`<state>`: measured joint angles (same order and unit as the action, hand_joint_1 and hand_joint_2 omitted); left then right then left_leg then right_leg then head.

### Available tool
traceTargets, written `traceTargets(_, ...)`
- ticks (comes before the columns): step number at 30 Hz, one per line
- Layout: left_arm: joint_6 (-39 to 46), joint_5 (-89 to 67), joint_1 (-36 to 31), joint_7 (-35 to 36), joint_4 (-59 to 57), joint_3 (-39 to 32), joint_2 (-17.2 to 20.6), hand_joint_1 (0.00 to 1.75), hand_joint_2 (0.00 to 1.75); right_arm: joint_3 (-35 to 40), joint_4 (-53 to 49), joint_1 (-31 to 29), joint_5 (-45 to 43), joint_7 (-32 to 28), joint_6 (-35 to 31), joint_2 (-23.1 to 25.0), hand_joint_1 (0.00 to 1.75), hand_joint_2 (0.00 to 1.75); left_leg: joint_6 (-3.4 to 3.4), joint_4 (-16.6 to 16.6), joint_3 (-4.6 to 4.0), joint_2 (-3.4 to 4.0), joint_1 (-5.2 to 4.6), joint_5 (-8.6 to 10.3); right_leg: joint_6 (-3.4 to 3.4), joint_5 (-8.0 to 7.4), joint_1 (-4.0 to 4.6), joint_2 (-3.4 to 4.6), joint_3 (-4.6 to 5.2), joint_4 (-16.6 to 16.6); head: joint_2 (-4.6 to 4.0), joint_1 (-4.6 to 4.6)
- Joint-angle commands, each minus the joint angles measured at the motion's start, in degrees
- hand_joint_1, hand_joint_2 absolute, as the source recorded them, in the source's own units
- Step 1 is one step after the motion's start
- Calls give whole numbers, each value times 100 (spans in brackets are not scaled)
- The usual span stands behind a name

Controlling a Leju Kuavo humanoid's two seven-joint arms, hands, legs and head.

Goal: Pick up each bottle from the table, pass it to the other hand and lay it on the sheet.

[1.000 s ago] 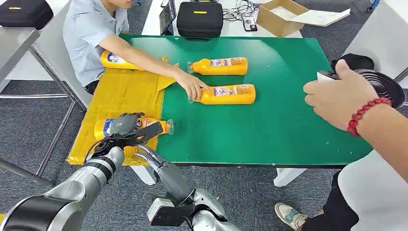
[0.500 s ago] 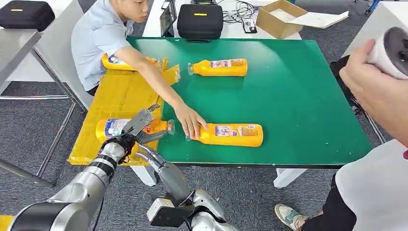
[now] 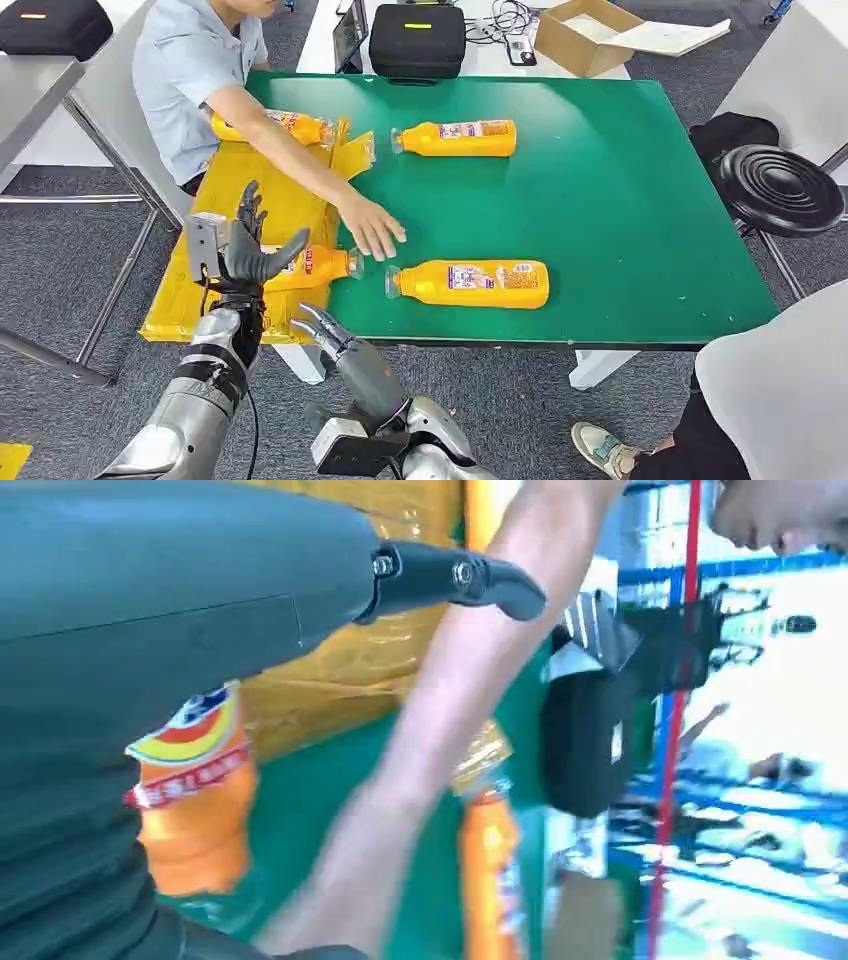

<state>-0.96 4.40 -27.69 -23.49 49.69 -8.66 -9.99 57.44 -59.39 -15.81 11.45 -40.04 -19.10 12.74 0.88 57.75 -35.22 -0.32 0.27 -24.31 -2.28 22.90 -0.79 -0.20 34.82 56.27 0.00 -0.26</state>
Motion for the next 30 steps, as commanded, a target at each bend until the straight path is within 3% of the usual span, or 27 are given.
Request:
traceTargets(1, 587, 1270, 1325, 75, 2785, 574, 212, 0, 175, 323, -191, -54, 367, 4, -879, -473, 0, 175, -4, 1, 43, 38, 5, -28, 11, 15, 7, 35, -34, -4, 0, 0)
traceTargets(3, 1050, 1374, 2004, -334, 3852, 582, 226, 0, 175, -454, 28, 20, 1219, 159, -1582, -667, 0, 175, -3, -7, 30, 30, 2, -16, 7, 9, 2, 29, -18, -8, 0, 0)
traceTargets(5, 1260, 1454, 2391, -326, 4430, 535, 245, 0, 175, -1075, 8, 78, 1608, 354, -1666, -938, 0, 175, -4, -12, 57, 30, 3, -28, 10, 19, 4, 32, -47, -15, 0, -2)
traceTargets(6, 1309, 1468, 2566, -299, 4679, 545, 282, 0, 175, -1521, -9, 151, 1703, 125, -1401, -1024, 0, 175, 0, -10, 36, 37, 2, -21, 4, 6, 3, 41, -26, -18, 0, -2)
traceTargets(7, 1355, 1446, 2744, -324, 4876, 533, 280, 0, 175, -1928, 219, 117, 2006, 476, -1513, -1120, 0, 175, -2, -8, 41, 40, 2, -26, 5, 10, 4, 40, -30, -15, 0, -2)
traceTargets(8, 1503, 1216, 2835, -427, 4944, 580, 298, 0, 175, -2337, 335, 109, 2045, 412, -1370, -1186, 0, 175, -1, -9, 27, 26, -1, -19, 3, 8, 0, 26, -18, -14, 0, -2)
traceTargets(11, 1674, 983, 2911, -536, 4938, 759, 311, 0, 175, -3081, 492, 37, 2036, 241, -1104, -1178, 0, 175, 1, -6, 12, -5, -4, -9, 0, 8, -3, 4, -12, -15, 0, 0)
traceTargets(13, 1779, 494, 2982, -647, 4902, 1034, 372, 0, 175, -3394, 720, -155, 2161, 576, -1322, -1261, 0, 175, 2, -1, 11, -7, -5, -12, 2, 11, -5, 2, -13, -12, 0, 0)
traceTargets(16, 1793, 413, 3060, -665, 4922, 1399, 426, 0, 175, -3818, 1388, -529, 2243, 463, -1229, -1308, 0, 175, 2, -5, 10, -5, -8, -8, 1, 5, -8, 4, -11, -14, 0, -2)
traceTargets(19, 1817, 412, 3055, -670, 4933, 1411, 439, 0, 175, -3846, 1434, -532, 2254, 410, -1246, -1271, 0, 175, 2, -4, 11, -8, -10, -8, 0, 5, -9, 0, -13, -13, 0, -2)
traceTargets(23, 1639, 340, 2953, -641, 4799, 1671, 451, 0, 175, -3995, 2093, -852, 2397, 671, -1072, -1276, 0, 175, 2, -4, 10, 2, -8, -9, 1, 1, -3, 10, -8, -12, 0, -2)
traceTargets(25, 1528, 261, 2777, -581, 4527, 1901, 456, 0, 175, -4218, 2626, -1164, 2123, 417, -696, -1117, 0, 175, 1, -5, 20, -1, -7, -11, 3, 6, -1, 5, -18, -12, 0, -2)
traceTargets(30, 1606, 184, 2493, -576, 4136, 2005, 383, 0, 175, -4169, 3213, -1492, 2273, 420, -727, -846, 0, 175, 1, -3, 29, 9, -8, -11, 5, 4, -1, 15, -24, -9, 0, -4)
